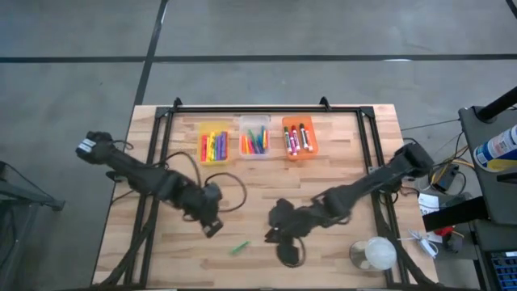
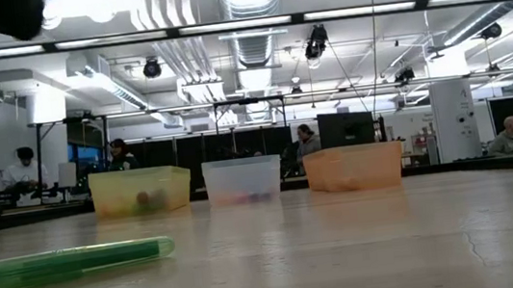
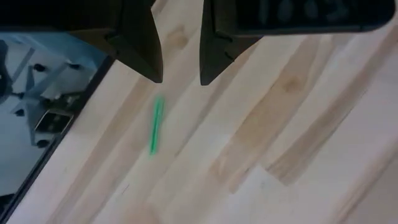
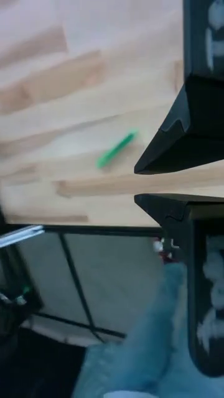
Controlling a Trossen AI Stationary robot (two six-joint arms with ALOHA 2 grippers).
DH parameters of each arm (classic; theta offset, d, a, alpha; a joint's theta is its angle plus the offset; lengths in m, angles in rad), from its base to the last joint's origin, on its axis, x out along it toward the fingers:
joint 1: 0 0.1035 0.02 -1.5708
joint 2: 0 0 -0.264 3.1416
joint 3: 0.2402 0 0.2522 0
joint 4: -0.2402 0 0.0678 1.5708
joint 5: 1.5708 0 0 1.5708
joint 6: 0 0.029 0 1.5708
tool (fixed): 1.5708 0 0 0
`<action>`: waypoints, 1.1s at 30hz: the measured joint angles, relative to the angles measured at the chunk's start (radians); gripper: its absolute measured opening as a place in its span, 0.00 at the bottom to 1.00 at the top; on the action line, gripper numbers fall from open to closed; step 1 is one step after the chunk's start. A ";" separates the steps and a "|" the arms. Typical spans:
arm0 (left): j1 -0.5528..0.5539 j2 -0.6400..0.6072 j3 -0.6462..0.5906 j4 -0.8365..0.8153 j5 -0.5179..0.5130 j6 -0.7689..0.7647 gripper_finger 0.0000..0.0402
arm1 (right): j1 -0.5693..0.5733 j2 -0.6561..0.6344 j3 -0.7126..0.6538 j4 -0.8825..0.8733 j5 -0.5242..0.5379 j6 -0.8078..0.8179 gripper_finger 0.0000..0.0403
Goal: Pick & Place Markers
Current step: Put the green pen into the white bin
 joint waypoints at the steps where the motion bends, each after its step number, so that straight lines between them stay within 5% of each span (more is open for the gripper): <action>1: -0.022 -0.015 -0.014 -0.005 -0.019 -0.022 0.25 | -0.011 0.025 0.020 -0.017 -0.032 -0.001 0.14; 6: -0.163 -0.096 -0.059 0.009 -0.131 -0.151 0.25 | -0.038 0.197 0.184 -0.120 -0.204 -0.012 0.14; 10: -0.270 -0.153 -0.081 0.034 -0.217 -0.225 0.25 | -0.044 0.353 0.401 -0.248 -0.261 -0.180 0.14; 19: -0.359 -0.226 -0.102 0.040 -0.368 -0.316 0.25 | -0.105 0.732 0.928 -0.672 -0.258 -0.481 0.14; 33: -0.367 -0.233 -0.102 0.039 -0.382 -0.278 0.25 | -0.127 0.758 0.847 -0.588 -0.237 -0.586 0.38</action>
